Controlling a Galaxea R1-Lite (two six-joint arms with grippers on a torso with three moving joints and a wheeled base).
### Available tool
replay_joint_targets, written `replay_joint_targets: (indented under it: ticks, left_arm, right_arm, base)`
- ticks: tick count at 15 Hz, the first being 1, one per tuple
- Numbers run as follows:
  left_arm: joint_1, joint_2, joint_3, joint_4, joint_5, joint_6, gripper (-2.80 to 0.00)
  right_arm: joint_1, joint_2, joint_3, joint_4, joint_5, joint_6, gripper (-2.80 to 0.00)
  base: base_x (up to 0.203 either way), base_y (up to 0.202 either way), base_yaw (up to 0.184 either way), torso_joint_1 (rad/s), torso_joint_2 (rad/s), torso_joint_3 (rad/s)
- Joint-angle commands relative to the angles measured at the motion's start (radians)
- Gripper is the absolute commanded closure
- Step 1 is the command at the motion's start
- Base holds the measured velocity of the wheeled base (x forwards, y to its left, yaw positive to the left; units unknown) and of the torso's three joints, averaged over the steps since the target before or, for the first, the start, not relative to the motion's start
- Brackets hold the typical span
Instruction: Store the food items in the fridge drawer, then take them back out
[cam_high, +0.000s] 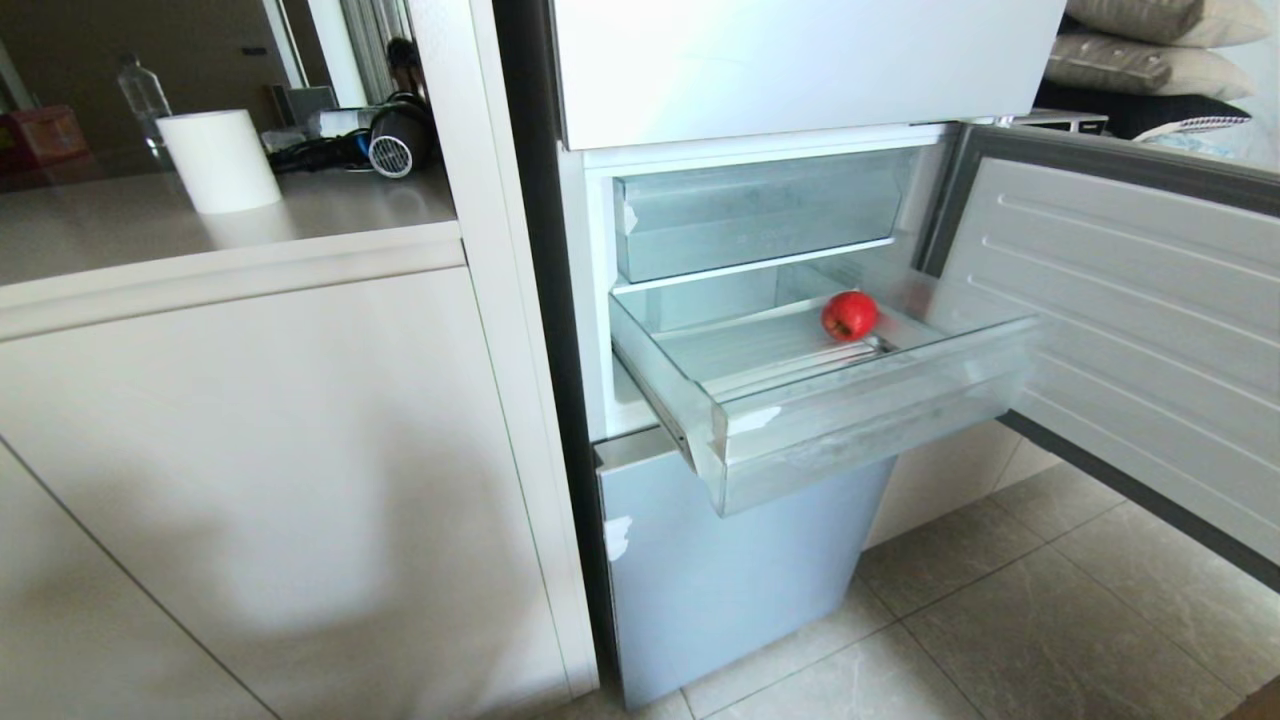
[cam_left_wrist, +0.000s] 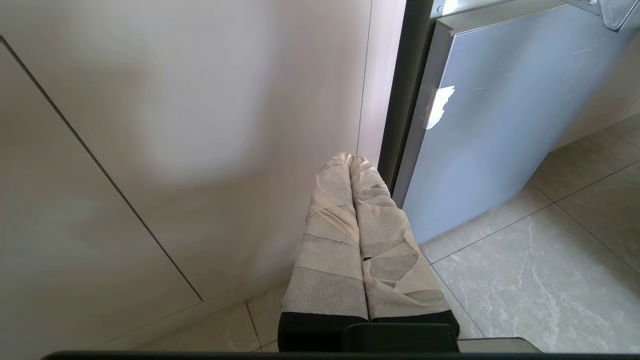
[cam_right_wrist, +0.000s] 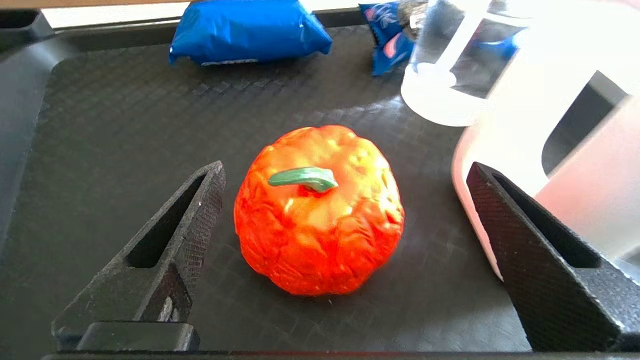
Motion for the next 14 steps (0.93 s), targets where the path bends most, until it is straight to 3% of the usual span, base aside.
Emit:
replay_joint_targets:
  ticks: [1,6,14]
  left_arm:
    - [0.000,0.001,0.000,0.001,0.000,0.000,0.00]
    - [0.000,0.001,-0.001,0.001,0.000,0.000,0.00]
    - [0.000,0.001,0.000,0.001,0.000,0.000,0.00]
  right_arm:
    - [-0.001,0.046,-0.032,-0.006,0.002,0.000,-2.80]
    - [0.003,0.106,-0.097,-0.006,0.043,-0.014,-2.80]
    - [0.018,0.163,-0.091,-0.060,0.063,-0.017,-2.80]
  base:
    - [0.000,0.000,0.000,0.000,0.00,0.000]
    - [0.000,0.000,0.000,0.000,0.00,0.000]
    - [0.000,0.000,0.000,0.000,0.00,0.000]
